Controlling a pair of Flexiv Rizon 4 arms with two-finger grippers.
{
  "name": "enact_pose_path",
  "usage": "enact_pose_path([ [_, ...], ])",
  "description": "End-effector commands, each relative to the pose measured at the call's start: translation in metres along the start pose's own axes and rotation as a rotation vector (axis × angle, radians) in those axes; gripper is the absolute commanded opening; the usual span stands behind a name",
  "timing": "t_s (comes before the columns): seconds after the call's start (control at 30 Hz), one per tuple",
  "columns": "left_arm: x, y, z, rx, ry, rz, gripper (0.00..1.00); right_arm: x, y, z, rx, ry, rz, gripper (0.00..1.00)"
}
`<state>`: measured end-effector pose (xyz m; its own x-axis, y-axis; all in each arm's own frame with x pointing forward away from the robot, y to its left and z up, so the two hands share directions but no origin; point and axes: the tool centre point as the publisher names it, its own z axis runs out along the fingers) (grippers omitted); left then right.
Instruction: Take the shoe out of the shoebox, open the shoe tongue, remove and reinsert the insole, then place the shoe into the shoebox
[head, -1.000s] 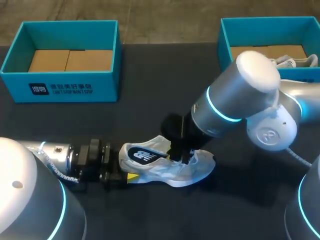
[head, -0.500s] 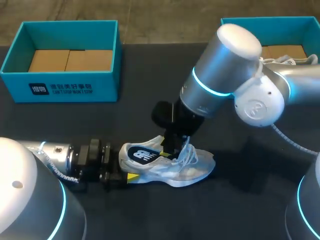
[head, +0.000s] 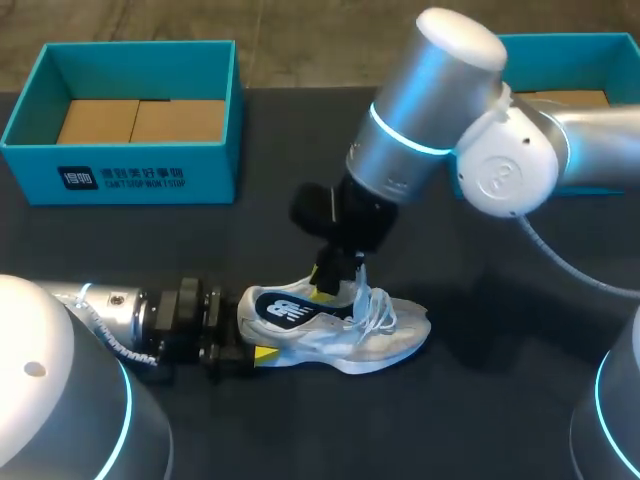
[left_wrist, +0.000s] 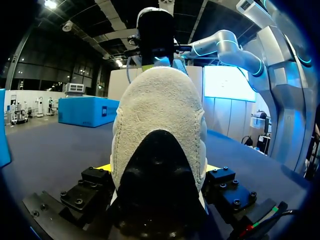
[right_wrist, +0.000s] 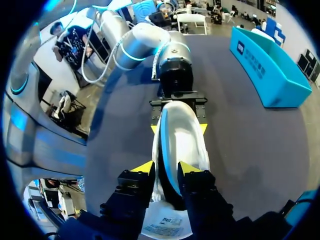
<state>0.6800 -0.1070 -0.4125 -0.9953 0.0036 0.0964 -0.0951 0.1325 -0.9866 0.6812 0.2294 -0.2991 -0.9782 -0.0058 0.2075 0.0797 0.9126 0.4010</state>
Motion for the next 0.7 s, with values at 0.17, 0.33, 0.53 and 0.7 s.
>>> enact_pose_path([
  [0.17, -0.0002, 0.0000, -0.0005, 0.000, -0.001, 0.000, 0.00, 0.0011, 0.0178, 0.0003, -0.005, 0.041, -0.013, 0.30],
  [0.33, -0.0002, 0.0000, -0.0005, 0.000, -0.001, 0.000, 0.00, 0.0015, 0.0186, 0.0062, -0.021, 0.049, -0.003, 0.24],
  [0.53, -0.0002, 0.0000, -0.0005, 0.000, -0.001, 0.000, 0.00, 0.0015, 0.0186, 0.0062, -0.021, 0.049, -0.003, 0.27],
  [0.7, -0.0002, 0.0000, -0.0005, 0.000, -0.001, 0.000, 0.00, 0.0015, 0.0186, 0.0062, -0.021, 0.049, -0.003, 0.31],
])
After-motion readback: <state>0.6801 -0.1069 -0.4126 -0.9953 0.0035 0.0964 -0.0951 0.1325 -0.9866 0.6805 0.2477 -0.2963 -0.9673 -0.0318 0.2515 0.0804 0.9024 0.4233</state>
